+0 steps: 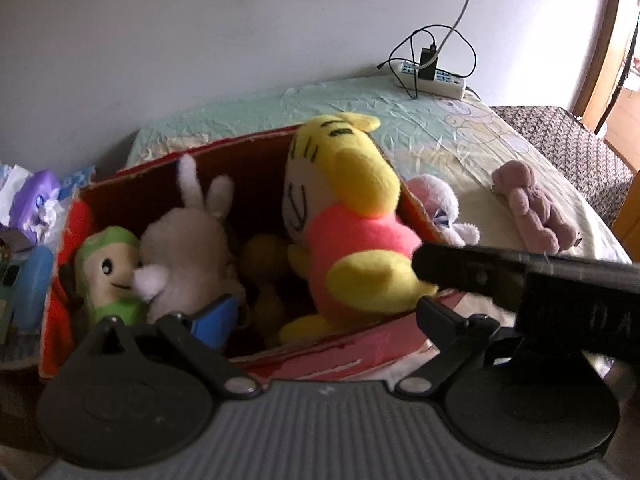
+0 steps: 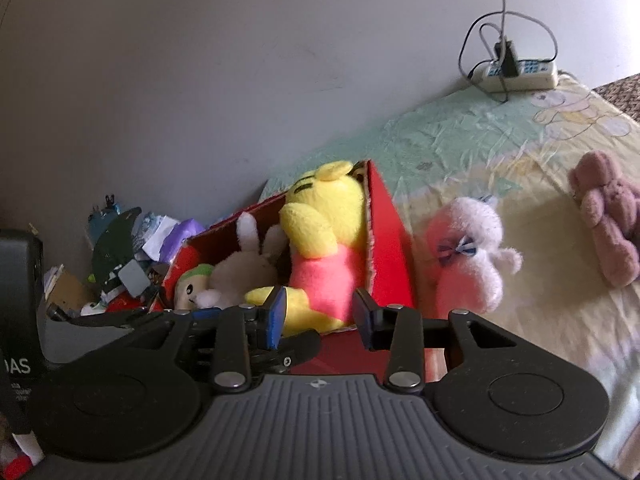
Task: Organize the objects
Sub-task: 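Open the right gripper to release the tiger and withdraw, then move the right gripper toward the pink teddy bear on the bed, then close the right gripper on the pink teddy bear's body, then lift the pink teddy bear with the right gripper, then carry the pink teddy bear with the right gripper over the red box, then lower the teddy bear into the red box and open the right gripper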
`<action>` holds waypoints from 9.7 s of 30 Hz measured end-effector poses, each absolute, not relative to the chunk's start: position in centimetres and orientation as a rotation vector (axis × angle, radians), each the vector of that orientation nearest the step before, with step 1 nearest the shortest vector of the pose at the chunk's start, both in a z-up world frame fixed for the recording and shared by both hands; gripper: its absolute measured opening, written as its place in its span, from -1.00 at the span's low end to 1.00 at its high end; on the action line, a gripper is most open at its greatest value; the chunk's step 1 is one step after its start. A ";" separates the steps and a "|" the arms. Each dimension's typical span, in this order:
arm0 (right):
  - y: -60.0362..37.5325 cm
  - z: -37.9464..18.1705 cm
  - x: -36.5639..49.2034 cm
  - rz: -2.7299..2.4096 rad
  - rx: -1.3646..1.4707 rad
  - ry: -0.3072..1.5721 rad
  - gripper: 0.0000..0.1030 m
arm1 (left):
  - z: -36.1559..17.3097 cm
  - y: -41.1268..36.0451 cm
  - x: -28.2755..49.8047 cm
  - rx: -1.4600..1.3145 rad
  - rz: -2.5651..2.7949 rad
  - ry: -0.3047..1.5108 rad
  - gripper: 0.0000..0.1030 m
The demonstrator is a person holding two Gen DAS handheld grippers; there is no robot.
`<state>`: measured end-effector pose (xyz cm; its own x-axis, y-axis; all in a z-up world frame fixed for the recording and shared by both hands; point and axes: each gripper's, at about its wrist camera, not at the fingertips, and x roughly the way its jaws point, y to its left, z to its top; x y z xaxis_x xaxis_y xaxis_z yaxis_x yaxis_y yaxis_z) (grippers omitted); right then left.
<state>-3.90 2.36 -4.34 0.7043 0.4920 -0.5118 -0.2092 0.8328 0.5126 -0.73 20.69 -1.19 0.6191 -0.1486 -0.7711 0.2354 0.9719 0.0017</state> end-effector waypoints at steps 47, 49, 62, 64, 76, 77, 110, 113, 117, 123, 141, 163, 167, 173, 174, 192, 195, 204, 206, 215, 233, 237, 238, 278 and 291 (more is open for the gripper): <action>-20.5 -7.7 -1.1 0.267 0.566 0.771 -0.18 | -2.0 -2.7 0.5 0.335 -0.224 0.861 0.93; -21.4 -8.1 -0.6 0.273 0.566 0.789 -0.18 | -2.7 -3.6 0.8 0.323 -0.216 0.886 0.93; -24.2 -9.8 2.1 0.351 0.539 0.862 -0.13 | -5.9 -5.8 2.6 0.237 -0.140 1.020 0.92; -24.6 -10.0 2.4 0.355 0.548 0.868 -0.13 | -6.3 -6.2 2.9 0.240 -0.129 1.027 0.92; -26.4 -11.2 5.0 0.359 0.568 0.904 -0.08 | -8.3 -7.7 5.0 0.240 -0.117 1.092 0.92; -26.5 -11.3 5.2 0.356 0.570 0.905 -0.04 | -8.4 -7.7 5.2 0.235 -0.121 1.098 0.92; -25.2 -16.1 11.0 0.385 0.600 1.033 -0.26 | -12.9 -8.8 11.0 0.147 -0.273 1.163 0.42; -24.8 -15.9 11.0 0.386 0.574 1.037 -0.33 | -12.9 -8.7 10.9 0.146 -0.273 1.156 0.36; -24.3 -15.7 10.5 0.387 0.544 1.044 -0.45 | -12.7 -8.7 10.9 0.156 -0.281 1.155 -0.04; -24.4 -15.3 9.3 0.369 0.543 1.032 -0.46 | -12.5 -8.5 10.8 0.140 -0.304 1.165 -0.26; -23.7 -13.7 2.3 0.444 0.470 1.086 -0.13 | -11.0 -7.7 3.5 0.197 -0.451 1.166 -0.30; -21.6 -14.6 4.3 0.477 0.594 1.068 -0.15 | -10.2 -5.0 2.0 0.080 -0.489 1.117 0.64; -20.2 -14.4 5.1 0.537 0.555 1.078 -0.21 | -10.5 -4.7 2.6 0.041 -0.512 1.126 0.74; -20.5 -15.0 5.7 0.559 0.601 1.101 -0.22 | -11.3 -5.1 3.5 0.028 -0.523 1.154 0.48; -20.5 -14.9 5.7 0.561 0.599 1.100 -0.22 | -11.3 -5.1 3.5 0.029 -0.523 1.154 0.44; -19.9 -11.9 2.9 0.608 0.530 1.035 -0.24 | -8.6 -5.2 0.8 0.072 -0.515 1.063 0.31; -19.4 -11.9 2.4 0.607 0.543 1.034 -0.24 | -8.2 -5.0 0.1 0.080 -0.511 1.055 0.31; -16.7 -10.0 -0.4 0.525 0.512 0.960 -0.24 | -7.3 -2.8 -1.1 0.095 -0.552 1.021 0.30; -16.0 -9.7 -1.3 0.486 0.534 0.938 -0.24 | -7.0 -2.3 -1.5 0.115 -0.581 1.006 0.30; -11.2 -8.5 -6.2 0.331 0.588 0.849 -0.24 | -5.0 2.2 -3.6 0.202 -0.736 0.966 0.30; -7.4 -4.1 -7.3 0.436 0.520 0.747 -0.24 | -1.3 8.0 -6.8 0.145 -0.748 0.865 0.28; -7.2 -3.0 -6.1 0.512 0.480 0.732 -0.24 | 0.2 8.7 -6.4 0.111 -0.690 0.829 0.28; -7.1 -2.7 -5.8 0.531 0.476 0.730 -0.24 | 0.4 8.8 -6.4 0.105 -0.675 0.823 0.28; 11.8 -3.7 5.4 0.531 0.288 0.748 -0.33 | -1.1 27.7 3.8 -0.089 -0.452 0.829 0.22; 13.2 -4.6 5.9 0.494 0.248 0.776 -0.63 | -5.5 29.8 5.5 -0.155 -0.504 0.929 0.16</action>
<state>5.90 13.20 -4.62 0.6079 0.5115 -0.6073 -0.3329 0.8586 0.3900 5.47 29.85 -5.48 0.4924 -0.4788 -0.7268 0.3481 0.8737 -0.3397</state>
